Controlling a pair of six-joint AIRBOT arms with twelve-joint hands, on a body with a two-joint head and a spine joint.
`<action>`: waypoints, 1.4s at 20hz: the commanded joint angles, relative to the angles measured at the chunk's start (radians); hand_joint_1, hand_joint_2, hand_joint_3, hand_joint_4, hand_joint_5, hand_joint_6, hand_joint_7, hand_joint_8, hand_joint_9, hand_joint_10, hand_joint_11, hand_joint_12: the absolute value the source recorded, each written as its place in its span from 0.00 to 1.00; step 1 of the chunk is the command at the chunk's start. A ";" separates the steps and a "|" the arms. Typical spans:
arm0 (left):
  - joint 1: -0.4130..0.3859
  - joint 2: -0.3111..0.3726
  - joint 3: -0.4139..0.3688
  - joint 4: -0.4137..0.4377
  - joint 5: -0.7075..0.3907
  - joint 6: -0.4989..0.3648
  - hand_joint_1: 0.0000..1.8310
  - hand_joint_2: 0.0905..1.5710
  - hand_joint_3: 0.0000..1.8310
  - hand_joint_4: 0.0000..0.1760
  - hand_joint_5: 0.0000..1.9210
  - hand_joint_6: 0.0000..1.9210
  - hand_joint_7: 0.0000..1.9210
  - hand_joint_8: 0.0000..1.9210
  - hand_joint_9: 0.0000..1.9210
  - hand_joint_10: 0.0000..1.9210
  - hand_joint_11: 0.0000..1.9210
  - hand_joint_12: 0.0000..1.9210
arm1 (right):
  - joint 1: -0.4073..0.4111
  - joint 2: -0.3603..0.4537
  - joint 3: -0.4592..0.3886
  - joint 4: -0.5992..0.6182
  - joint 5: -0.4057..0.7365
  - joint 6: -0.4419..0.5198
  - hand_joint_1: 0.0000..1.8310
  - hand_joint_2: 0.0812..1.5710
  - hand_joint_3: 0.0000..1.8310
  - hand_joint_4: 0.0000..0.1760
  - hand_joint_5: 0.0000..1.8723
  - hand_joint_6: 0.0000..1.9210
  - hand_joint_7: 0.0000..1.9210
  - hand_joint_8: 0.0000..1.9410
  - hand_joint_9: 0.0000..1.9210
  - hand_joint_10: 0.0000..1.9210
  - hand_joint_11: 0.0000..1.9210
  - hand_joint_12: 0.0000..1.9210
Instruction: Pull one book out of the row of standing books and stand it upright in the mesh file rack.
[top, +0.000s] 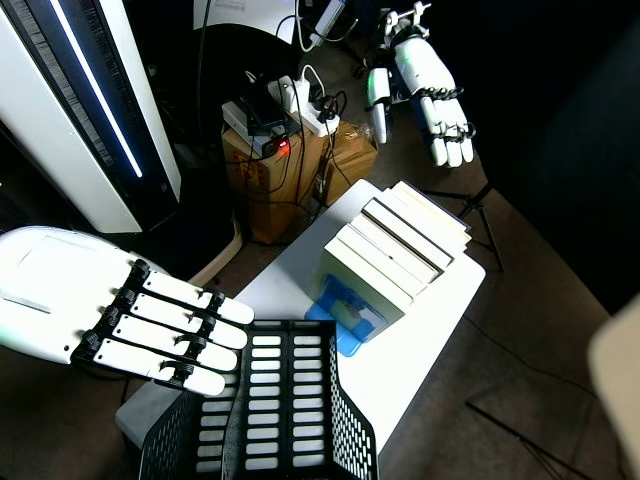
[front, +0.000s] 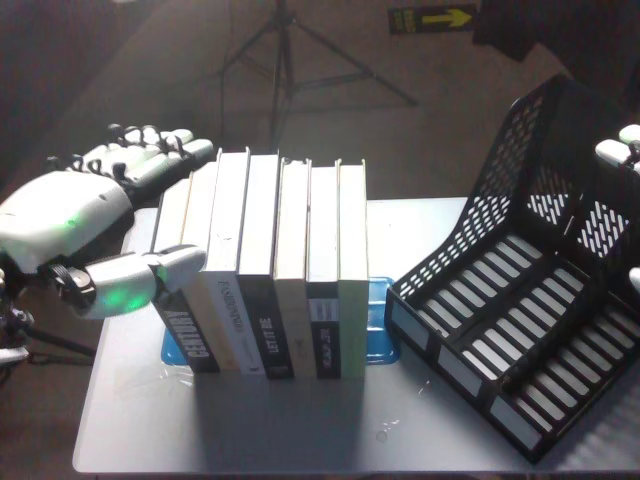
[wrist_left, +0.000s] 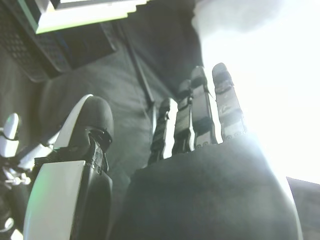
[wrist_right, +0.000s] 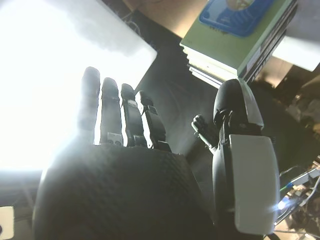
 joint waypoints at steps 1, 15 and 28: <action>-0.010 -0.001 0.007 -0.012 -0.105 0.002 0.15 0.86 0.01 0.11 0.04 0.00 0.00 0.00 0.00 0.00 0.00 0.00 | 0.010 0.000 0.003 -0.007 0.107 -0.006 0.10 0.84 0.01 0.00 0.00 0.00 0.00 0.00 0.00 0.00 0.00 0.00; -0.121 -0.045 0.062 0.139 0.141 0.030 0.06 0.83 0.00 0.18 0.11 0.01 0.00 0.00 0.00 0.00 0.00 0.00 | 0.001 -0.023 0.018 0.025 0.073 -0.032 0.10 0.82 0.00 0.00 0.00 0.00 0.00 0.00 0.00 0.00 0.00 0.00; -0.232 -0.131 0.121 0.212 0.390 0.135 0.01 0.78 0.00 0.26 0.20 0.01 0.00 0.00 0.00 0.00 0.00 0.00 | -0.013 -0.041 0.027 0.050 0.060 -0.032 0.07 0.81 0.00 0.00 0.00 0.00 0.00 0.00 0.00 0.00 0.00 0.00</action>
